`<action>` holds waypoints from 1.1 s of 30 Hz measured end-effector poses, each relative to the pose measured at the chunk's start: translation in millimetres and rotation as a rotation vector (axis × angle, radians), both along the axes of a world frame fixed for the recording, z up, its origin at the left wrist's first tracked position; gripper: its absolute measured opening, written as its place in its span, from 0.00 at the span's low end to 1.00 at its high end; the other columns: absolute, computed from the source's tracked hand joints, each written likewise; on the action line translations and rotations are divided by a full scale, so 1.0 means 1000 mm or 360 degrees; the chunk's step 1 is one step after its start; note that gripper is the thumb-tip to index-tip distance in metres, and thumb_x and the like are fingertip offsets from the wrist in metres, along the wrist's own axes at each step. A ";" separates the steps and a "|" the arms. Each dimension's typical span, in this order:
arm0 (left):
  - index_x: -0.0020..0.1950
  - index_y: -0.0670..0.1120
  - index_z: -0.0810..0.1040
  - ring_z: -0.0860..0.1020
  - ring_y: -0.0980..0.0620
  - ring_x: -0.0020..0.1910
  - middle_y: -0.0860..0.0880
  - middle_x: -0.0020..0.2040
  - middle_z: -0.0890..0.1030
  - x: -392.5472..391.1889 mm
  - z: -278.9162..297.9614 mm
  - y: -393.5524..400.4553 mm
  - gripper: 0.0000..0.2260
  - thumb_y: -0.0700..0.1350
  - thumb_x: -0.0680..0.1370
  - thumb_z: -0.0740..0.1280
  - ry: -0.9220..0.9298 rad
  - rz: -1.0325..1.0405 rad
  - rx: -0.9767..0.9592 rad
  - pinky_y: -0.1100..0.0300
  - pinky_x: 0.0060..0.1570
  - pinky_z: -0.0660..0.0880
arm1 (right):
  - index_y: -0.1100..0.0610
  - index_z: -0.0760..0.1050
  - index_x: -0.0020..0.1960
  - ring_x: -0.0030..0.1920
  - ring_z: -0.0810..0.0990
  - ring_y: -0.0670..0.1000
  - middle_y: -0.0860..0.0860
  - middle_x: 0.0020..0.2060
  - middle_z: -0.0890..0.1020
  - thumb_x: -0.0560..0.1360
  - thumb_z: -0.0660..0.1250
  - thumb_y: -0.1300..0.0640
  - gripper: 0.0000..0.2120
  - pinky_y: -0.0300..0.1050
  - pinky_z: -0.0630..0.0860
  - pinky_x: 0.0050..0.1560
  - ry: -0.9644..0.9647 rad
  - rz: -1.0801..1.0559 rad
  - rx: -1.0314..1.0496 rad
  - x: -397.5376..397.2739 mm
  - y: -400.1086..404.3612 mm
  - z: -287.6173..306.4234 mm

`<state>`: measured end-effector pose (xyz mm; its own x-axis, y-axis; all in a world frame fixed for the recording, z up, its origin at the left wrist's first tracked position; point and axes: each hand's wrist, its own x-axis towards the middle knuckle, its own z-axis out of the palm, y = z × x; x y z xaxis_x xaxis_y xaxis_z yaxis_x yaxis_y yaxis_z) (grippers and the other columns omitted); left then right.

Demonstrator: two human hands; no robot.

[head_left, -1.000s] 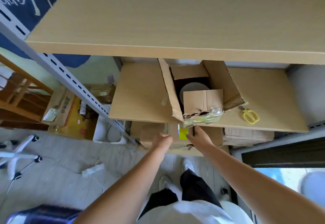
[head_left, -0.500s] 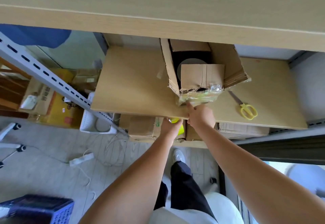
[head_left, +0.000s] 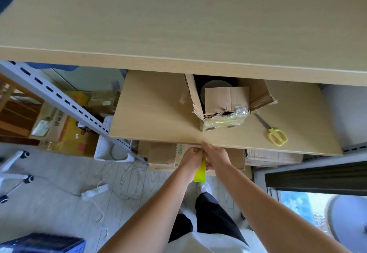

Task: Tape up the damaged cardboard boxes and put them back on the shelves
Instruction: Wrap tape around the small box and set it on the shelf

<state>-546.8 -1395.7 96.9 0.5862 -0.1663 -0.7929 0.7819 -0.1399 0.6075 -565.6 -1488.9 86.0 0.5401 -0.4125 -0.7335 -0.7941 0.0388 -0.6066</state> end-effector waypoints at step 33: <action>0.60 0.46 0.76 0.81 0.47 0.49 0.49 0.50 0.83 0.095 0.150 -0.048 0.11 0.48 0.81 0.62 -0.2068 -0.1152 0.1087 0.56 0.46 0.76 | 0.53 0.81 0.39 0.39 0.80 0.49 0.52 0.36 0.84 0.79 0.67 0.59 0.11 0.40 0.77 0.44 -0.1276 0.0036 0.0117 -0.025 -0.080 0.104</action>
<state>-451.7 -1443.6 247.4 0.8395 -0.5332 0.1045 -0.5196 -0.7315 0.4416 -590.7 -1568.9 189.7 0.9214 -0.3610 -0.1437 -0.1191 0.0897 -0.9888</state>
